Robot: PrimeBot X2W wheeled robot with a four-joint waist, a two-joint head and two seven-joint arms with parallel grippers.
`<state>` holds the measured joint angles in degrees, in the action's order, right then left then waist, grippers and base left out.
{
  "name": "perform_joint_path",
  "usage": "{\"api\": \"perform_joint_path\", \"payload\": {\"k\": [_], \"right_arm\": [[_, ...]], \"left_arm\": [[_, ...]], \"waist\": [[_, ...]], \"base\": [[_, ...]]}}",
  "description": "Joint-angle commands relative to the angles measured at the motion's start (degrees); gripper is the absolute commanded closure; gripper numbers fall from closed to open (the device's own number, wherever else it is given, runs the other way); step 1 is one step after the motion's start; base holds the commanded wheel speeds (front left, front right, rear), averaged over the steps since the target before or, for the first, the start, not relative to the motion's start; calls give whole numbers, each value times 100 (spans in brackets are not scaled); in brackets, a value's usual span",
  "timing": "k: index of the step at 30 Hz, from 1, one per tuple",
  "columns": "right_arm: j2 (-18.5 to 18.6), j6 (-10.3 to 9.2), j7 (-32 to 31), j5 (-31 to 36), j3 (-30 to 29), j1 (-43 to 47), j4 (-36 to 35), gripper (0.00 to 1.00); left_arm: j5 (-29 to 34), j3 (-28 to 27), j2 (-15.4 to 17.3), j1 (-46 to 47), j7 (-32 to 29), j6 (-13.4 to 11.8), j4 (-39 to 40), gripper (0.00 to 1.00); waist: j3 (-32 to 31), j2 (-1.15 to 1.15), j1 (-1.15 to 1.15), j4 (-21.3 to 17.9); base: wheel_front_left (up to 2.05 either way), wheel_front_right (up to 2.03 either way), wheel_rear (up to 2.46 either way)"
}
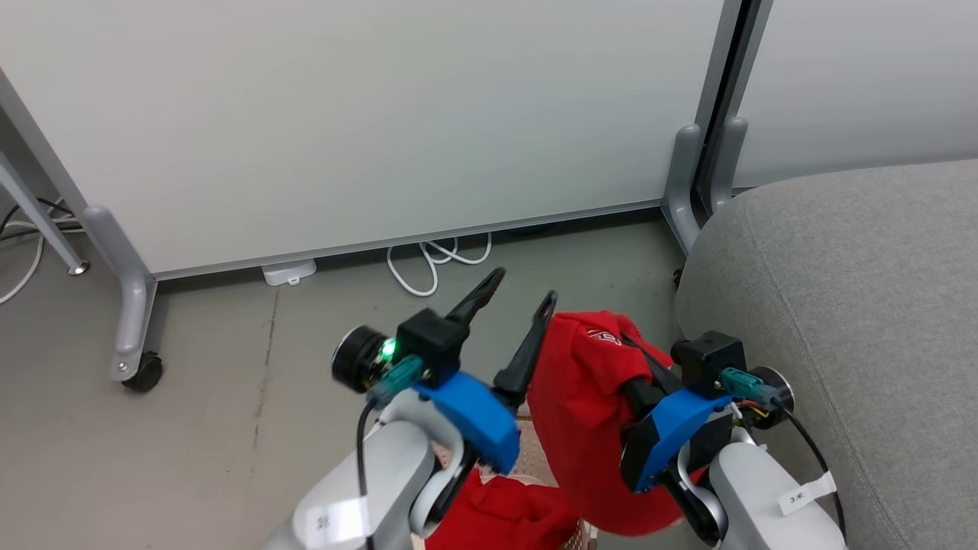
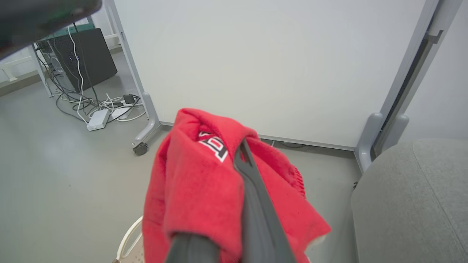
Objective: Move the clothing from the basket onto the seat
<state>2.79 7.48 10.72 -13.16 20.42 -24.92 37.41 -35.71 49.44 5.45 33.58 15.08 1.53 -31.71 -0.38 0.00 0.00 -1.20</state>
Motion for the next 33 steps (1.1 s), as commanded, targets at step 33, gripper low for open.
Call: {"api": "perform_joint_path", "payload": {"k": [33], "right_arm": [[19,3,-159,163,-469,460,-569,100]], "left_arm": [[1965,-2459,-34,-2287,13,582,910,0]], "waist": [[54,0,0,-21]], "base": [[0,0,0]]}}
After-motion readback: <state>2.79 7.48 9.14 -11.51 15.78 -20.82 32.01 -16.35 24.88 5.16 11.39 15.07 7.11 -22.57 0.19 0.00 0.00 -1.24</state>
